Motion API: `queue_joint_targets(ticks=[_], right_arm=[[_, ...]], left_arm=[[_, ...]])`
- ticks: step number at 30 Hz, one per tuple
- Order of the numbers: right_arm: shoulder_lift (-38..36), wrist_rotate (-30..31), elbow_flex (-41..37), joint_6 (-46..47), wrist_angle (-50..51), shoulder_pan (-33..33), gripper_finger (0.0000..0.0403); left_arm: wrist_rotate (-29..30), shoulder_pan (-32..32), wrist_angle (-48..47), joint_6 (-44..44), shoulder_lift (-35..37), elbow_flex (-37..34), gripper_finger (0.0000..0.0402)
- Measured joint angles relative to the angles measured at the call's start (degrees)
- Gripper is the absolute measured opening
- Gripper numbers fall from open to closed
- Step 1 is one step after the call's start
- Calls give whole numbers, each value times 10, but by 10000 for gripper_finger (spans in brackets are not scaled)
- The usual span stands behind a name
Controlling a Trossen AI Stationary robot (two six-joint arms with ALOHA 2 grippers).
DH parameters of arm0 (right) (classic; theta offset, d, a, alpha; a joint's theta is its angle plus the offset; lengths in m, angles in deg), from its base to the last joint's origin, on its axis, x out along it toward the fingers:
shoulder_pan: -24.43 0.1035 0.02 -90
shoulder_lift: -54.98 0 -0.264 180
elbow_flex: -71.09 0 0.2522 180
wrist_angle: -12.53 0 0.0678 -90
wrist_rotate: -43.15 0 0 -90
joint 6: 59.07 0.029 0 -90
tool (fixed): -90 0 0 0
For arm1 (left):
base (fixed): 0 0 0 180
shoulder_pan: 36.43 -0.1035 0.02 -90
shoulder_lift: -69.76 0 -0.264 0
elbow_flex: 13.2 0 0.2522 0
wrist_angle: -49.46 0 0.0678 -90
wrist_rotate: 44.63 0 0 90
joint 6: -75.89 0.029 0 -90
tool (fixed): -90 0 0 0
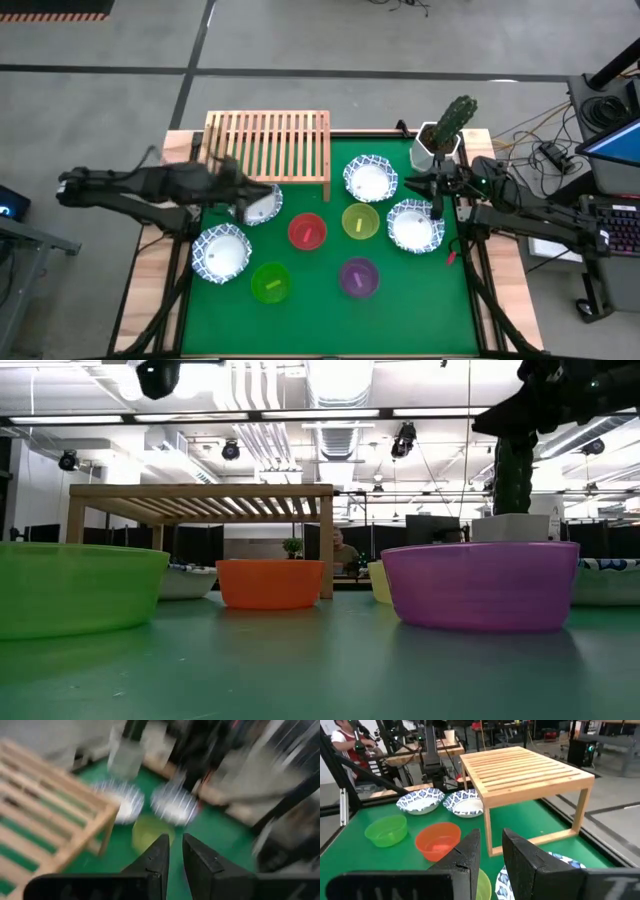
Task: Place and stack bowls onto a shelf
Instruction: Put the orange bowl on the shelf
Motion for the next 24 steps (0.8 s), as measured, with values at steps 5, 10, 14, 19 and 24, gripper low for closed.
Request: queue_joint_targets(ticks=[5, 10, 14, 19, 24], right_arm=[[-1, 0, 20, -24, -1, 0, 70], [-1, 0, 51, -55, -2, 0, 70], [-1, 0, 63, -58, -2, 0, 70], [-1, 0, 60, -69, 2, 0, 70], [-1, 0, 60, -75, 1, 0, 70]], left_arm=[[-2, 25, -139, 10, -148, 103, 36], [-2, 54, -187, 36, -276, 166, 36], [-2, 68, -193, 72, -355, 198, 36], [-2, 73, -193, 93, -432, 231, 40], [-3, 74, -195, 100, -481, 257, 60]])
